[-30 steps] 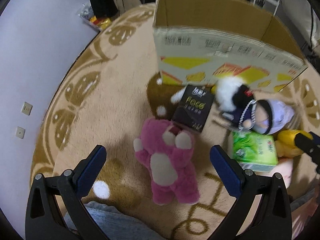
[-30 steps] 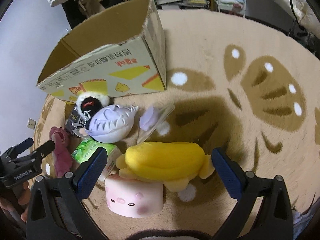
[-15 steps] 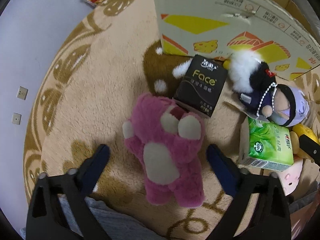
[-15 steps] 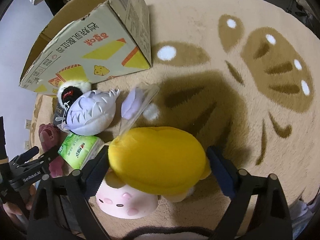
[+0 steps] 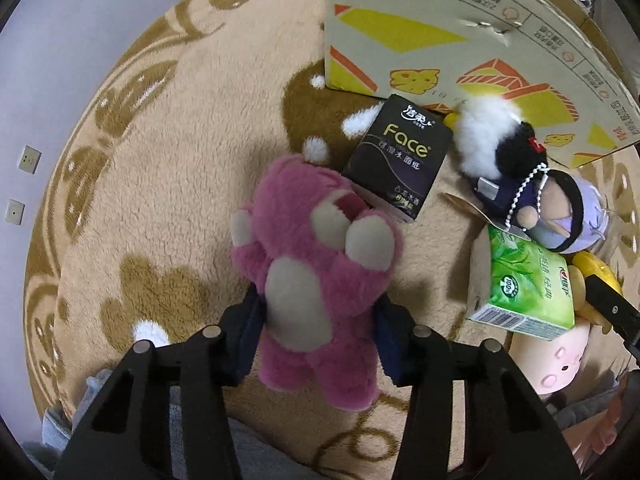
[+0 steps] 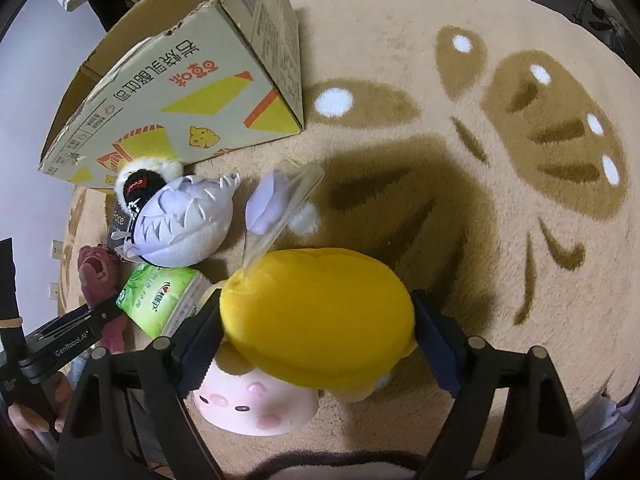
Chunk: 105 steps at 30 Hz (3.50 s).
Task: Organize soft objects
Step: 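Lift the pink bear with the left tool while the right tool carries the yellow plush toward the box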
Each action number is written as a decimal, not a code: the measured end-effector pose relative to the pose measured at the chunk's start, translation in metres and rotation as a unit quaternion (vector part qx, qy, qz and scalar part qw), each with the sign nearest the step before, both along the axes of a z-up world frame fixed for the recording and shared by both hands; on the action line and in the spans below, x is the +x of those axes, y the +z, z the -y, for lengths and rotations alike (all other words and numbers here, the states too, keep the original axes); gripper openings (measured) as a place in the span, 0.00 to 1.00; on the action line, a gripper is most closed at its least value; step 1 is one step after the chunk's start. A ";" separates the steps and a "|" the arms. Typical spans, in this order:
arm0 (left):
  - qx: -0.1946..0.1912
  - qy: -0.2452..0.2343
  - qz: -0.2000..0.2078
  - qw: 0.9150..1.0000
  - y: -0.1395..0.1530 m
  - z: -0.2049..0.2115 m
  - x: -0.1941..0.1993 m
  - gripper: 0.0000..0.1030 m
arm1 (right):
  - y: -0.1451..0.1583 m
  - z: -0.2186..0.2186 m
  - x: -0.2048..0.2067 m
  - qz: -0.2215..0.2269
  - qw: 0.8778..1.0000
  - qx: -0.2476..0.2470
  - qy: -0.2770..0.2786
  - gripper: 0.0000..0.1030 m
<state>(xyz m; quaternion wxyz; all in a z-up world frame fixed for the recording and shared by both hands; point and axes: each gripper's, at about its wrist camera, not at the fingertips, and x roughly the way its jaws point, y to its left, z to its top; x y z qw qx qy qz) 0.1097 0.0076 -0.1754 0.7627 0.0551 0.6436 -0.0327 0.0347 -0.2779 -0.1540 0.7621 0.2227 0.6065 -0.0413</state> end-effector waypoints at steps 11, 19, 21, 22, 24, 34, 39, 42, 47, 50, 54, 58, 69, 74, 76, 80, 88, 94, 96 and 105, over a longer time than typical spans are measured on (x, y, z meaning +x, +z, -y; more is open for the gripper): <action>0.022 -0.007 0.042 0.999 0.028 0.008 -0.023 0.44 | 0.030 -0.013 -0.017 0.047 0.998 -0.035 0.016 0.86; 0.007 -0.021 0.117 0.993 0.063 0.013 -0.047 0.44 | 0.062 -0.018 -0.030 0.118 0.992 -0.049 0.018 0.86; 0.001 -0.027 0.143 0.989 0.076 0.016 -0.051 0.44 | 0.068 -0.022 -0.034 0.135 0.989 -0.054 0.021 0.86; -0.002 -0.031 0.157 0.987 0.082 0.017 -0.054 0.44 | 0.072 -0.023 -0.036 0.145 0.988 -0.056 0.022 0.86; -0.012 -0.037 0.186 0.982 0.096 0.018 -0.062 0.44 | 0.079 -0.024 -0.040 0.167 0.984 -0.059 0.021 0.86; -0.038 -0.042 0.312 0.948 0.136 0.007 -0.074 0.44 | 0.116 -0.029 -0.059 0.299 0.951 -0.076 0.015 0.86; -0.045 -0.048 0.354 0.933 0.148 0.008 -0.078 0.44 | 0.130 -0.034 -0.059 0.347 0.933 -0.091 0.020 0.86; -0.042 -0.055 0.376 0.924 0.154 0.011 -0.078 0.44 | 0.132 -0.035 -0.057 0.367 0.925 -0.096 0.020 0.86; -0.048 -0.069 0.409 0.909 0.160 0.015 -0.076 0.44 | 0.138 -0.035 -0.049 0.390 0.915 -0.105 0.015 0.86; -0.052 -0.076 0.426 0.900 0.165 0.020 -0.074 0.44 | 0.142 -0.037 -0.043 0.398 0.910 -0.116 0.019 0.86; -0.052 -0.085 0.447 0.889 0.172 0.026 -0.069 0.44 | 0.147 -0.039 -0.036 0.411 0.901 -0.134 0.030 0.86; -0.059 -0.090 0.461 0.881 0.178 0.030 -0.054 0.44 | 0.155 -0.039 -0.032 0.443 0.885 -0.140 0.030 0.86; -0.057 -0.089 0.474 0.874 0.186 0.039 -0.005 0.44 | 0.157 -0.039 0.003 0.457 0.875 -0.155 0.045 0.86; -0.067 -0.077 0.459 0.882 0.180 0.035 0.015 0.45 | 0.152 -0.035 0.022 0.456 0.874 -0.161 0.045 0.86; -0.066 -0.078 0.453 0.885 0.175 0.035 0.018 0.45 | 0.149 -0.034 0.029 0.453 0.876 -0.158 0.047 0.87; -0.089 -0.076 0.429 0.896 0.167 0.034 0.026 0.45 | 0.143 -0.034 0.042 0.449 0.878 -0.158 0.053 0.87; -0.082 -0.077 0.395 0.912 0.148 0.039 0.045 0.45 | 0.120 -0.037 0.064 0.424 0.890 -0.147 0.073 0.87; -0.089 -0.080 0.360 0.925 0.134 0.041 0.054 0.45 | 0.111 -0.040 0.070 0.407 0.898 -0.147 0.082 0.87; -0.089 -0.081 0.354 0.927 0.132 0.041 0.055 0.45 | 0.109 -0.039 0.070 0.403 0.900 -0.146 0.082 0.87; -0.083 -0.092 0.341 0.932 0.125 0.047 0.054 0.47 | 0.104 -0.037 0.073 0.384 0.909 -0.144 0.074 0.89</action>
